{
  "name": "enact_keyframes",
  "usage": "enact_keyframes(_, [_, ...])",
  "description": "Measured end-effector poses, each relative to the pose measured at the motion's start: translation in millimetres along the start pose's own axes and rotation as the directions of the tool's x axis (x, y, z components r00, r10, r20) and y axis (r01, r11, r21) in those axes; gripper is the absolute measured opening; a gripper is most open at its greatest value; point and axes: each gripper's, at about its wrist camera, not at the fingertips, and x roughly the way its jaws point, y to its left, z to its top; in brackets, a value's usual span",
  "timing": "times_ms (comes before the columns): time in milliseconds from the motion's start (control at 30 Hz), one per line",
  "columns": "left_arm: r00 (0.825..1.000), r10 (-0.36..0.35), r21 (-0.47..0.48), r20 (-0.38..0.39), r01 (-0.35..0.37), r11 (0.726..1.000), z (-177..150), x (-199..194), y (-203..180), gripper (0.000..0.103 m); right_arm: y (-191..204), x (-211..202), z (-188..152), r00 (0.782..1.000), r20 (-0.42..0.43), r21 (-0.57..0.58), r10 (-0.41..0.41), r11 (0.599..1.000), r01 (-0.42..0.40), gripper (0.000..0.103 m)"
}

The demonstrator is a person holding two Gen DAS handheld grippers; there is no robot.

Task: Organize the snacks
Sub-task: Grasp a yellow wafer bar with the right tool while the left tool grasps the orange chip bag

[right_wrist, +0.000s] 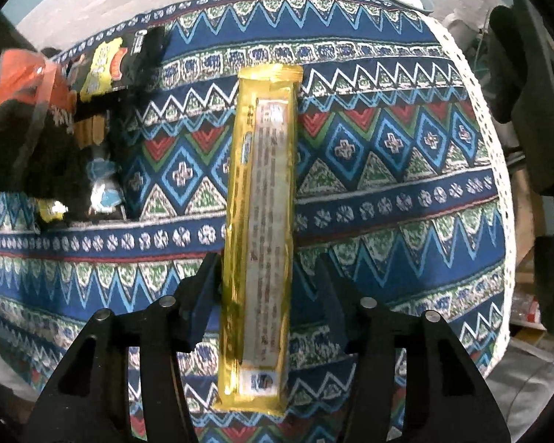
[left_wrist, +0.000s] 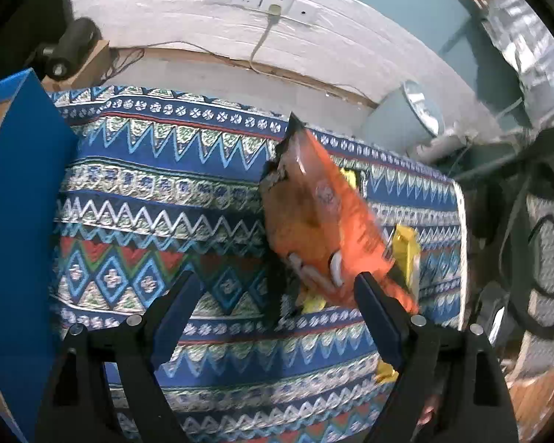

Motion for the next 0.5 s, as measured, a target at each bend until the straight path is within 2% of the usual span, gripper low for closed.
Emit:
enact_keyframes(100, [1.000,-0.018,-0.043,-0.011,0.018,0.999,5.4,8.7,-2.4,0.087,11.6,1.7,21.1,1.000,0.015,0.007,0.009,1.000,-0.009,0.052])
enact_keyframes(333, [0.992,-0.125,-0.154,-0.029,0.119,0.981,12.8,27.5,-4.8,0.087,12.9,5.7,26.3,1.000,0.027,0.006,0.014,1.000,-0.014,0.052])
enact_keyframes(500, [0.990,-0.138,-0.199,-0.031,0.130,0.971,19.6,41.6,-10.2,0.091,20.5,16.8,24.8,1.000,0.026,-0.003,0.010,1.000,-0.010,0.057])
